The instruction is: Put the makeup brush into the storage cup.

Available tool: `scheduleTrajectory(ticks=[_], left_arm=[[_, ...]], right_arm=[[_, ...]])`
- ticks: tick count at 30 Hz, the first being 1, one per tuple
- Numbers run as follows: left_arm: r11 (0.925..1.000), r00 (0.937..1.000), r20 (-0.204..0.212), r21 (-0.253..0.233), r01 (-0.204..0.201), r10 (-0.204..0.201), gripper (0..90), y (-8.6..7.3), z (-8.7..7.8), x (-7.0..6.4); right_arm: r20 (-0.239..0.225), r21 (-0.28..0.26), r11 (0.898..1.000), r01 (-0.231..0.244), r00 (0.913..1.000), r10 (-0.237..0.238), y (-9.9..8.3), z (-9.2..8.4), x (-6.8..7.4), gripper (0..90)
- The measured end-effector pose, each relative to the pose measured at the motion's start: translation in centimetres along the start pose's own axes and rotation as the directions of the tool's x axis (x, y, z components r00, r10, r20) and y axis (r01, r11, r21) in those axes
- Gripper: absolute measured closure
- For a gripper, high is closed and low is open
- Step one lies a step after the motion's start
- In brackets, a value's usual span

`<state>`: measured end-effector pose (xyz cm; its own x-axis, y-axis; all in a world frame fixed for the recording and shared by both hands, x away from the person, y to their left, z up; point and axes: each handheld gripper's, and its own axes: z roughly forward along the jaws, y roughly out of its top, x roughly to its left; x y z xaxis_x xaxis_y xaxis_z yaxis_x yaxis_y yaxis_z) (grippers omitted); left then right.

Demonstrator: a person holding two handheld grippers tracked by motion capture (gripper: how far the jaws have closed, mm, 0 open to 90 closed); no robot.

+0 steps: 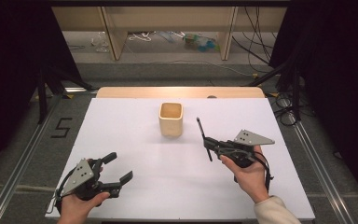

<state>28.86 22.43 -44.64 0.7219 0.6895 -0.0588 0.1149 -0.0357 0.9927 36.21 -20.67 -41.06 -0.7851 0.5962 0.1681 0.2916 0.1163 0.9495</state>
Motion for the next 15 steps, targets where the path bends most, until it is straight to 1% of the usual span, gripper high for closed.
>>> scheduleTrajectory(ticks=[1,2,4,5,6,9,11,12,14,15], left_arm=[[1.0000,1.0000,-0.001,0.001,-0.007,0.007,12.4,0.0,0.0,0.1],[1.0000,1.0000,-0.002,0.000,-0.004,0.004,12.5,0.0,0.0,0.0],[1.0000,1.0000,-0.002,0.000,-0.004,0.004,12.5,0.0,0.0,0.0],[1.0000,1.0000,-0.002,-0.001,-0.002,0.002,12.5,0.0,0.0,0.0],[1.0000,1.0000,-0.002,-0.002,-0.005,0.005,12.5,0.0,0.0,0.0],[0.9999,0.9999,-0.003,0.000,-0.016,0.016,12.5,0.0,0.0,0.1],[1.0000,1.0000,-0.003,-0.001,-0.009,0.009,12.6,0.0,0.0,0.1],[0.9999,0.9999,-0.003,-0.002,-0.012,0.012,12.5,0.0,0.0,0.1],[0.9999,0.9999,-0.002,-0.004,-0.014,0.014,12.6,0.1,0.0,0.0],[0.9999,0.9999,-0.002,-0.004,-0.013,0.013,12.6,0.1,0.0,0.1]], right_arm=[[-0.009,-0.002,1.000,0.008,0.9999,-0.008,-0.1,-0.2,0.1,84.2],[-0.005,-0.004,1.000,0.008,1.0000,-0.008,-0.1,-0.3,0.2,84.2],[-0.016,-0.012,1.000,0.022,0.9996,-0.022,-0.2,-0.7,0.2,84.2],[-0.017,-0.009,1.000,0.016,0.9997,-0.016,-0.3,-0.9,0.4,84.2],[-0.025,-0.018,1.000,0.023,0.9994,-0.024,-0.5,-1.2,0.4,84.2],[-0.025,-0.017,1.000,0.021,0.9995,-0.021,-0.7,-1.4,0.5,84.2],[-0.026,-0.021,1.000,0.015,0.9995,-0.016,-0.7,-1.5,0.6,84.2],[-0.035,-0.021,1.000,0.005,0.9994,-0.006,-0.7,-1.5,0.8,84.2],[-0.034,-0.030,0.999,0.011,0.9994,-0.012,-0.6,-1.4,0.9,84.2],[-0.041,-0.033,0.999,0.018,0.9990,-0.019,-0.6,-1.2,1.1,84.2]])
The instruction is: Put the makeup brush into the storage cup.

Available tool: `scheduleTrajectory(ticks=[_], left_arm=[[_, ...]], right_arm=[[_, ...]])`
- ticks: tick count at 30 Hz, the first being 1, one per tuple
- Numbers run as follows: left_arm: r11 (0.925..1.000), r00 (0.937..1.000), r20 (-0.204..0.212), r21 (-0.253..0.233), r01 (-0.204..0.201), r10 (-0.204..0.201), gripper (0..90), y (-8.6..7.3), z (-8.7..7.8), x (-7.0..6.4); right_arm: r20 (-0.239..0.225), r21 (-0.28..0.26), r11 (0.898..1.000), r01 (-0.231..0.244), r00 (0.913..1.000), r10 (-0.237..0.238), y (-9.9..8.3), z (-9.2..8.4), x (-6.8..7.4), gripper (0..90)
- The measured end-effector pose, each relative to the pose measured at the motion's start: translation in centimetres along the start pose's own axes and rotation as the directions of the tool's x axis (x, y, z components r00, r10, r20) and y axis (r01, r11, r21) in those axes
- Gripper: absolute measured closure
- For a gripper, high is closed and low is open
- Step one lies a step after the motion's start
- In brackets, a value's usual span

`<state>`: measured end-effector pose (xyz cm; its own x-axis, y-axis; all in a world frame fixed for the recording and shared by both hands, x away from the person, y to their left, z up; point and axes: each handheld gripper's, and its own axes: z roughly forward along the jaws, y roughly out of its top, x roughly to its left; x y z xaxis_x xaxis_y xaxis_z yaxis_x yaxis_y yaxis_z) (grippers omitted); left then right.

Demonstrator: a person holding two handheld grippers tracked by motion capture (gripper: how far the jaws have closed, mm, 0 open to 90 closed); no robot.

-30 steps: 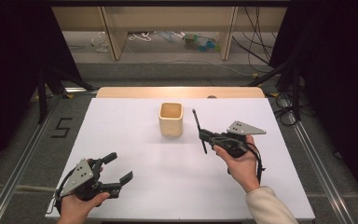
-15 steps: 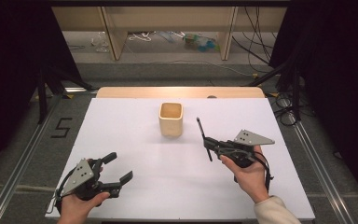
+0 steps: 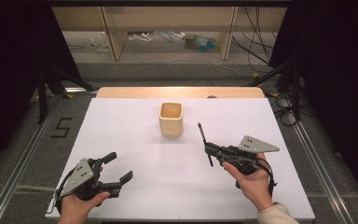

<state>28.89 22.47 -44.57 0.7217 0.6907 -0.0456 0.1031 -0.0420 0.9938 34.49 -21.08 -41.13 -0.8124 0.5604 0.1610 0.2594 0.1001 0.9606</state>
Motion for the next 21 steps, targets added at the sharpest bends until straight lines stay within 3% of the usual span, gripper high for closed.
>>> scheduleTrajectory(ticks=[15,21], left_arm=[[0.9992,0.9990,0.019,-0.010,0.040,-0.040,14.3,0.2,0.3,-0.5],[0.9993,0.9990,0.028,-0.014,0.035,-0.035,15.0,0.5,0.5,-0.7]], right_arm=[[-0.055,0.009,1.000,0.018,0.9984,-0.017,0.0,1.2,1.9,84.2],[-0.072,0.004,1.000,0.021,0.9972,-0.021,-0.1,1.9,2.5,84.2]])
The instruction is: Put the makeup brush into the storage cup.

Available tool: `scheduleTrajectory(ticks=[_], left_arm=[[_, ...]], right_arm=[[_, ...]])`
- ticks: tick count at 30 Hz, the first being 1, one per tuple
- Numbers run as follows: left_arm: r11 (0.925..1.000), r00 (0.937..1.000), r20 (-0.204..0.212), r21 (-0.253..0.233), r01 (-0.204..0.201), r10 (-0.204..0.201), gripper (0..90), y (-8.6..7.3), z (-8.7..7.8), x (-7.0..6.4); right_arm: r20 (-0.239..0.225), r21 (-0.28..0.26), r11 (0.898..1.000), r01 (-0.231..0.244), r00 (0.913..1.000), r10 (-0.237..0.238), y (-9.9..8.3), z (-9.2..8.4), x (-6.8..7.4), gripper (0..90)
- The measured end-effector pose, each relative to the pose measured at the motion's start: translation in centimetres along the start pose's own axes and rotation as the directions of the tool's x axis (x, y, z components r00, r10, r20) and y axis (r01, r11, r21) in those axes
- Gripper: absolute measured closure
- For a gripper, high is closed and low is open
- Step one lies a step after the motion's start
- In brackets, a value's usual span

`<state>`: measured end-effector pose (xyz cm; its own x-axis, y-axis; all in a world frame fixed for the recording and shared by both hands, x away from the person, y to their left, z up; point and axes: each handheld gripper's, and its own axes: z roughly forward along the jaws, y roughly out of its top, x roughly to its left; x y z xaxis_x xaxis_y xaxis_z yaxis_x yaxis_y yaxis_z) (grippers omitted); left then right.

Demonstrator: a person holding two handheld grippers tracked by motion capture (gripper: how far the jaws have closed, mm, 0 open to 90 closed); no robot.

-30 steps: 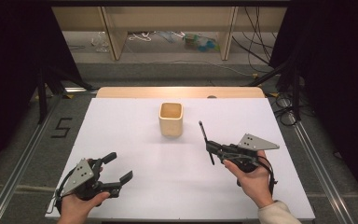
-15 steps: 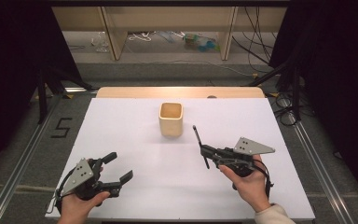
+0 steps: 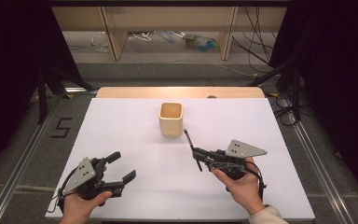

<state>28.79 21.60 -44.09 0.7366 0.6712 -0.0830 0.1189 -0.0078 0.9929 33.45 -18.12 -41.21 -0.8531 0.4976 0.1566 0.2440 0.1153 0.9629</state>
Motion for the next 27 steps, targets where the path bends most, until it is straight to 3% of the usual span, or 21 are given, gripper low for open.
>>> scheduleTrajectory(ticks=[3,10,20,25,27], left_arm=[[0.9998,0.9998,0.011,-0.008,0.016,-0.016,15.1,0.3,0.2,-0.2],[0.9997,0.9985,0.053,-0.024,-0.010,0.012,17.6,1.3,1.3,-0.8],[0.9990,0.9925,0.120,-0.037,0.025,-0.020,23.9,2.7,3.8,-2.0],[0.9992,0.9905,0.137,-0.033,0.023,-0.018,24.3,3.1,4.9,-2.4],[0.9989,0.9887,0.148,-0.038,0.029,-0.023,24.3,3.3,5.3,-2.5]], right_arm=[[-0.002,-0.008,1.000,0.002,1.0000,-0.002,0.0,0.3,0.2,84.2],[-0.016,0.004,1.000,0.009,0.9998,-0.009,0.1,0.8,0.6,84.1],[-0.020,-0.004,1.000,0.008,0.9998,-0.008,0.1,1.2,1.0,84.1],[-0.023,0.004,1.000,0.012,0.9997,-0.012,0.1,1.2,1.0,84.2],[-0.022,-0.017,1.000,0.009,0.9997,-0.010,0.1,1.3,1.0,84.2]])
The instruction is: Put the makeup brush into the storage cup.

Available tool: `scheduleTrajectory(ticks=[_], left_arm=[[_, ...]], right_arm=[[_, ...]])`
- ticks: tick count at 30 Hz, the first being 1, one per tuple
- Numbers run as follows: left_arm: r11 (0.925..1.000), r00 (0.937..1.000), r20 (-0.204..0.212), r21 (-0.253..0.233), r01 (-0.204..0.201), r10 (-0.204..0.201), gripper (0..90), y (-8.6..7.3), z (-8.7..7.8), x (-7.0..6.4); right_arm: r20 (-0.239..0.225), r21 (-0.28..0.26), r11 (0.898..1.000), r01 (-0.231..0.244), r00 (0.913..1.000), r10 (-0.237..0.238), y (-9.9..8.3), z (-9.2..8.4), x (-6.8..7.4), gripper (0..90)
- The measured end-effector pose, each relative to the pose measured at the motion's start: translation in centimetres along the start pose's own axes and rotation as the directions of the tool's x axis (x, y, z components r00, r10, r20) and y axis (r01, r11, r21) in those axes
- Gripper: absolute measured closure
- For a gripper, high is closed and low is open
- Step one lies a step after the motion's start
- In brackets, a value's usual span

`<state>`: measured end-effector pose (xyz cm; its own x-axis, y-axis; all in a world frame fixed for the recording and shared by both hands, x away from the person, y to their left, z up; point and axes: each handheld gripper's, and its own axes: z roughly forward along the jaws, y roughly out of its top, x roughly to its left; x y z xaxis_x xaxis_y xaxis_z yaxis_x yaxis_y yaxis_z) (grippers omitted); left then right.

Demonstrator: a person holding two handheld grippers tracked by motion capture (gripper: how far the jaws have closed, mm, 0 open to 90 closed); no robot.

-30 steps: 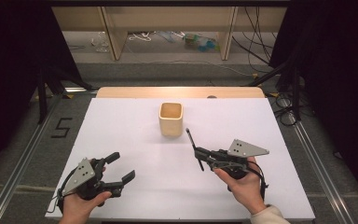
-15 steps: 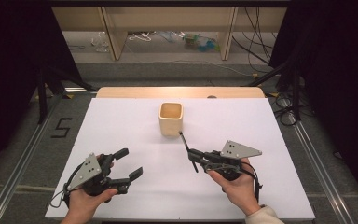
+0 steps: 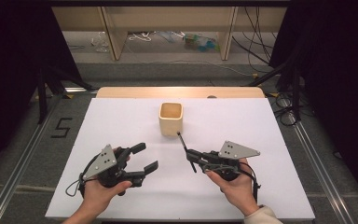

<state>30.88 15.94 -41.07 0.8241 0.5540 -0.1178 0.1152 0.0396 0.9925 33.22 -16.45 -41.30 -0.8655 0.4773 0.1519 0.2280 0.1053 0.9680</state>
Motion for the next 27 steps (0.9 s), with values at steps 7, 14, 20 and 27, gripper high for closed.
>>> scheduleTrajectory(ticks=[7,14,20,27], left_arm=[[0.9999,0.9996,0.027,-0.004,0.012,-0.011,25.8,0.6,1.6,-0.4],[0.9999,0.9982,0.057,0.003,0.015,-0.015,30.2,0.9,2.9,-0.9],[0.9991,0.9953,0.087,0.000,0.043,-0.043,34.5,1.2,3.9,-1.3],[0.9973,0.9923,0.099,0.005,0.074,-0.074,39.5,1.3,5.0,-1.4]], right_arm=[[-0.004,-0.002,1.000,0.000,1.0000,0.000,0.0,0.1,0.1,84.2],[-0.007,-0.005,1.000,0.000,1.0000,0.000,0.0,0.3,0.1,84.1],[-0.007,0.008,1.000,0.006,1.0000,-0.006,0.0,0.4,0.2,84.2],[-0.010,0.005,1.000,0.007,0.9999,-0.007,-0.1,0.5,0.3,84.2]])
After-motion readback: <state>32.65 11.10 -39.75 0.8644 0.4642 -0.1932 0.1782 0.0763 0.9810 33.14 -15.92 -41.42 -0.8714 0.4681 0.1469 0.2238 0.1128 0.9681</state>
